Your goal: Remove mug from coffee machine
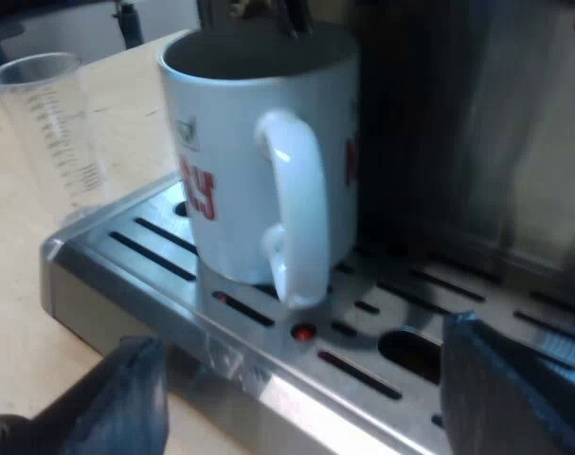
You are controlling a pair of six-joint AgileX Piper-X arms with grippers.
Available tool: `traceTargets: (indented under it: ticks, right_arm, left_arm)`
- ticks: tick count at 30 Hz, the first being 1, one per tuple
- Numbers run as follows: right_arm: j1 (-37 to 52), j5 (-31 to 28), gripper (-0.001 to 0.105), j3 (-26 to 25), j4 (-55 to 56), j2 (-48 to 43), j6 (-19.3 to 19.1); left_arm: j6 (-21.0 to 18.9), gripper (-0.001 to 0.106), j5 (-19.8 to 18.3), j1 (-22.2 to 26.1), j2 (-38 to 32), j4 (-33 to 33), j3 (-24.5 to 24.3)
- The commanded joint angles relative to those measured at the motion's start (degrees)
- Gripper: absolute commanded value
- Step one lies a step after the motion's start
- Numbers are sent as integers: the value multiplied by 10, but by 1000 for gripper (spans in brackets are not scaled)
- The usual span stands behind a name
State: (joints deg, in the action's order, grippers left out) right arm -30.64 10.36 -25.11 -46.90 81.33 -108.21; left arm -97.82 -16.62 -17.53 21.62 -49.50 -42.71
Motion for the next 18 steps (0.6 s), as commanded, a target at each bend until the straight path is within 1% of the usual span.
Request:
traceTargets:
  ticks: [1, 5, 7, 10, 13, 18]
  right_arm:
    - [0, 0, 63, -7, -24, 16, 4]
    - [0, 3, 63, -27, -25, 42, 4]
    - [0, 14, 63, -53, -25, 62, 4]
    - [0, 14, 63, -85, -25, 85, 4]
    - [0, 23, 63, -108, -21, 107, 4]
    - [-8, 27, 63, -126, -20, 132, 4]
  left_arm:
    - [2, 87, -3, -3, 0, 5, -5]
    - [2, 87, -3, -3, 0, 5, -5]
    - [2, 87, -3, -3, 0, 5, -5]
    - [2, 87, -3, -3, 0, 5, -5]
    - [2, 87, -3, -3, 0, 5, -5]
    - [2, 87, -3, -3, 0, 5, -5]
